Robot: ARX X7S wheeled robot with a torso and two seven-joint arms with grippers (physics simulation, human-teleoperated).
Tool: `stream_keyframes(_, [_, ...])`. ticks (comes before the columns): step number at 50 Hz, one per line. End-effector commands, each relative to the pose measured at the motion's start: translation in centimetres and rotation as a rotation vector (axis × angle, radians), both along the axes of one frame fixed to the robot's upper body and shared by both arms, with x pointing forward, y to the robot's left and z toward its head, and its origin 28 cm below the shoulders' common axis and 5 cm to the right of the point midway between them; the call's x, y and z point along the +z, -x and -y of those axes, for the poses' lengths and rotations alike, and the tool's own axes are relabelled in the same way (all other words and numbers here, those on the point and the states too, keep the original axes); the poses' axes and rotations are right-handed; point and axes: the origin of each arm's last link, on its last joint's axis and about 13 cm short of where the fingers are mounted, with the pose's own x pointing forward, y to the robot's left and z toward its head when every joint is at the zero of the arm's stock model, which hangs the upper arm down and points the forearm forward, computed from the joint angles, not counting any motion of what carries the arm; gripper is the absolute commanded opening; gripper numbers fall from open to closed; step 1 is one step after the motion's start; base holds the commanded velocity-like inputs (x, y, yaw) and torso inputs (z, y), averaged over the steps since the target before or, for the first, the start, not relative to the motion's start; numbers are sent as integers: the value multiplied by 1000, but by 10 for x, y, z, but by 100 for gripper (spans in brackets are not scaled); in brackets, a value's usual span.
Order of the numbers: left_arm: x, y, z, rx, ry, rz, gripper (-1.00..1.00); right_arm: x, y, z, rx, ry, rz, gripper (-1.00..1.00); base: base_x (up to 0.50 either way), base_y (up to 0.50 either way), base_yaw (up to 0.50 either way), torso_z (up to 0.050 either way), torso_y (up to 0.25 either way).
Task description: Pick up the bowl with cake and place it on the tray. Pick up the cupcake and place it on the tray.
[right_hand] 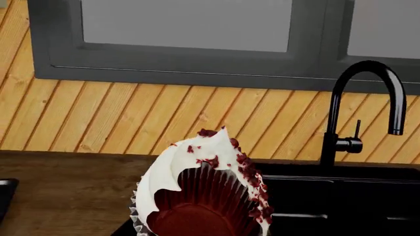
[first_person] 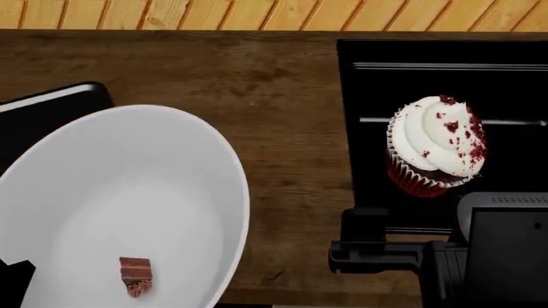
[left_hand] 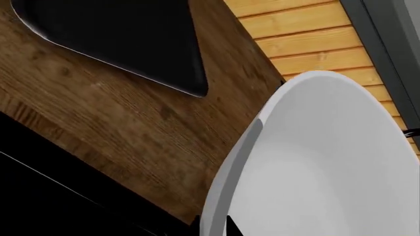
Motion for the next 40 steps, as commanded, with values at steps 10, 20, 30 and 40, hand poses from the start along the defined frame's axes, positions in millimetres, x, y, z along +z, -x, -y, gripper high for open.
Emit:
stream_keyframes(10, [3,1,-2,28,1,1,-100,1,0,1,-6,26,25,-100,-1,500,0,1,1])
stream_keyframes(20, [3,1,-3,30,-1,2,-100,1,0,1,-5,27,25,-100,-1,500,0,0,0])
stream_keyframes(30, [4,1,-2,29,-2,3,-100,2,1,1,-3,27,24,-100,-1,500,0,0,1])
stream_keyframes(40, [5,2,-2,31,-3,4,-100,3,1,0,-1,27,27,-100,-1,500,0,1,1])
